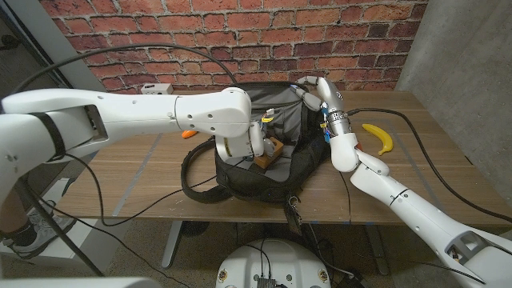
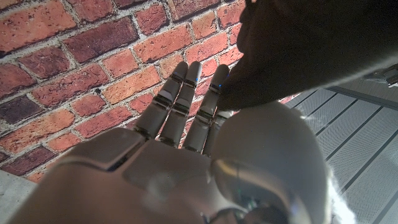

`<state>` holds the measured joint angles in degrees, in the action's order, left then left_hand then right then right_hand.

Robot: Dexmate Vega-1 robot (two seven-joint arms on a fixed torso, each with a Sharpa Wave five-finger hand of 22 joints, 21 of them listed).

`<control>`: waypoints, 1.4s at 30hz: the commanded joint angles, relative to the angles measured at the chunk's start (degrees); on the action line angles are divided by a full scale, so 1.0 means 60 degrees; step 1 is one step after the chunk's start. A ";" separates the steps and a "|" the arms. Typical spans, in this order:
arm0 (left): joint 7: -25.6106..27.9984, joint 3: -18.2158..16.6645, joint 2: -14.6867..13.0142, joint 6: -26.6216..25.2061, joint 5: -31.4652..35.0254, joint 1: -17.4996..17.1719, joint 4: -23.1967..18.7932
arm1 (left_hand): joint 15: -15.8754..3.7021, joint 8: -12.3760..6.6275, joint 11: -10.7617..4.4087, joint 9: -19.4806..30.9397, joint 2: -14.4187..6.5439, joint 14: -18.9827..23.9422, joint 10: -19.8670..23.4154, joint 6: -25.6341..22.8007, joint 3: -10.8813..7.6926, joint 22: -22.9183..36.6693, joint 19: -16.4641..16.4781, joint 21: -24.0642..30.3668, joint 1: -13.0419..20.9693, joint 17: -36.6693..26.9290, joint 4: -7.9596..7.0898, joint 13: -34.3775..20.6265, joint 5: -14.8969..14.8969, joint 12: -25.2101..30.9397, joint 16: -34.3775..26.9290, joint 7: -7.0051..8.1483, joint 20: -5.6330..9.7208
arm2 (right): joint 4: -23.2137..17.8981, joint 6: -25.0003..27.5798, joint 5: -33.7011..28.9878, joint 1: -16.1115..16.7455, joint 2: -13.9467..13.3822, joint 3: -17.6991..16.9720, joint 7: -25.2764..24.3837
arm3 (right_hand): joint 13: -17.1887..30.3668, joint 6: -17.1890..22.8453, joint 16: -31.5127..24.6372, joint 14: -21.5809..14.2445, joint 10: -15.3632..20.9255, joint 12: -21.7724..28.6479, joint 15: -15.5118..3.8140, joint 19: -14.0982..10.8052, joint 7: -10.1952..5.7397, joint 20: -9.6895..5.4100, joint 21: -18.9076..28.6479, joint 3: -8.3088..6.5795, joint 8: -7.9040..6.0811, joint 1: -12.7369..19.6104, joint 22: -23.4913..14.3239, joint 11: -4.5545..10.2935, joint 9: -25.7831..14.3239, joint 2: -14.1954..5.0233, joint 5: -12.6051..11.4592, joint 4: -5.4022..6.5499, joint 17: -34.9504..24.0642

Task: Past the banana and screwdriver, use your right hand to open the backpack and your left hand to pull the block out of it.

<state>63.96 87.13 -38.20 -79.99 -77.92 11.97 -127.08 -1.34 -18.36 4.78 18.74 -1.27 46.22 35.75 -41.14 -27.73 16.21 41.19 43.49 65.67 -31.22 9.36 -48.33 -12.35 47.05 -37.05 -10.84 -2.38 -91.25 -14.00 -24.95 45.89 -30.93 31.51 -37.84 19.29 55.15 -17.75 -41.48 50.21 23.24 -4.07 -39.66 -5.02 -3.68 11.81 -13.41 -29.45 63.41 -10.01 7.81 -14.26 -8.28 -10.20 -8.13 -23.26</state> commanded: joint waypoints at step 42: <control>-0.2330 -0.2850 -0.2575 0.0002 0.1382 -0.1975 -0.2509 | -0.0612 -0.0147 -0.0780 0.1222 -0.0655 0.0801 0.0815 -0.0279 0.0128 -0.0065 -0.0263 0.0524 0.0496 -0.0317 -0.0008 -0.0131 0.0010 0.0053 0.0049 0.0078 0.0009 | -0.1015 0.1858 -0.0532 -0.0222 0.0187 0.0393 0.0287 | 0.0032 0.0014 0.0131 -0.0123 0.0047 -0.0049 -0.1537 0.0002 -0.0092 -0.0946 0.0064 0.0044 -0.0074 0.0119 -0.0033 -0.0047 -0.0035 -0.0115 -0.0076 -0.0026 -0.0093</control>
<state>55.29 76.93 -49.27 -79.99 -73.91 5.41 -137.36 -2.06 -18.91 3.88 22.84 -1.51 47.53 36.67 -41.97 -27.22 15.68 39.79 46.21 65.44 -32.82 9.39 -48.73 -12.10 46.93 -36.60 -10.24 -2.35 -96.58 -5.14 -27.38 45.02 -30.11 33.28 -36.19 19.28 55.15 -17.30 -41.72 50.21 23.24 -4.29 -39.66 -5.03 -3.68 11.81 -13.26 -29.68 63.68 -10.01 7.80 -14.26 -8.02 -10.42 -8.28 -23.52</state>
